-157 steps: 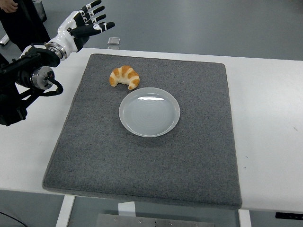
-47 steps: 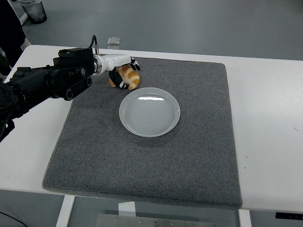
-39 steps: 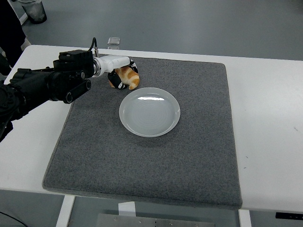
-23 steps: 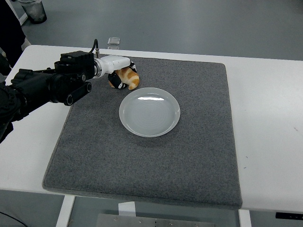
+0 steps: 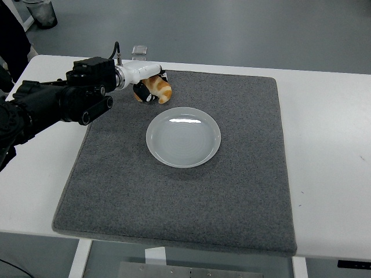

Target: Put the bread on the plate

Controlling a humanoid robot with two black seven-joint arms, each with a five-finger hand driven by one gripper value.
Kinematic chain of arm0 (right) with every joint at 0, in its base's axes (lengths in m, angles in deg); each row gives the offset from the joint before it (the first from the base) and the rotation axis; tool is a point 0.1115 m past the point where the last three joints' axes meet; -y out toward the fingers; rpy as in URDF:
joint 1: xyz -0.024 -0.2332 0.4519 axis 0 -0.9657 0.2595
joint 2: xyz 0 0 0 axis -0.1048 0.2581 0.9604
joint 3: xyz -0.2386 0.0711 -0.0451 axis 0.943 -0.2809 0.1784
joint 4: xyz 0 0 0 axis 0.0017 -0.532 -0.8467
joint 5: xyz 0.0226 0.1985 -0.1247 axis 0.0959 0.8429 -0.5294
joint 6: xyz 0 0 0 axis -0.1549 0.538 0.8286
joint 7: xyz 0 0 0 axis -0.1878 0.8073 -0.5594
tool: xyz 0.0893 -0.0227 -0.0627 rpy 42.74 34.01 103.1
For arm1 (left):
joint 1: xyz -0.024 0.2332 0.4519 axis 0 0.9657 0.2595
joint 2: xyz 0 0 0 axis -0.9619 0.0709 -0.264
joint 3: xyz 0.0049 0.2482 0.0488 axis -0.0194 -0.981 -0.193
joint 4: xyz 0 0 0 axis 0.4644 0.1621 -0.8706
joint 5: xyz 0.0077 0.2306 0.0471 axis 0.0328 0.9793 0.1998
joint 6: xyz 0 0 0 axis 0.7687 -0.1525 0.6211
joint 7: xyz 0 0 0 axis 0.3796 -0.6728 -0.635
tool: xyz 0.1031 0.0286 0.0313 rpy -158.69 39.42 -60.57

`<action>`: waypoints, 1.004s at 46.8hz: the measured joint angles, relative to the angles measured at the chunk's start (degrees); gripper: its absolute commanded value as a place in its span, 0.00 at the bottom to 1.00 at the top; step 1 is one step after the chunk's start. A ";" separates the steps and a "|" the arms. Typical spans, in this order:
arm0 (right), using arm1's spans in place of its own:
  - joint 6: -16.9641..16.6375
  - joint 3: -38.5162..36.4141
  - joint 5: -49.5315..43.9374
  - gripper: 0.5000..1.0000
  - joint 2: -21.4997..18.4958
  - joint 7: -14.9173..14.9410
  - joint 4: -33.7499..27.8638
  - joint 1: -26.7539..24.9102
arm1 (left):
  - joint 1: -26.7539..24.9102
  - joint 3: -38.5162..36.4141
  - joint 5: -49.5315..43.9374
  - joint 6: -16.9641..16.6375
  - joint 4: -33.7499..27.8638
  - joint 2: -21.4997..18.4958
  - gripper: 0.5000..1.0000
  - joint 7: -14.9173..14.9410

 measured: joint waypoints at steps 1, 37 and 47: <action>0.00 0.00 0.00 0.90 0.00 -0.01 0.00 0.00 | -0.74 0.09 -0.17 -0.01 -0.39 -0.10 0.00 -0.03; 0.01 0.00 0.00 0.90 0.00 0.00 -0.03 0.00 | -20.99 0.18 -0.02 1.33 -25.70 -12.30 0.00 -7.66; 0.01 0.00 0.00 0.90 0.00 0.01 -0.01 0.00 | -21.40 0.14 4.48 -0.46 -32.29 -12.80 0.00 -14.15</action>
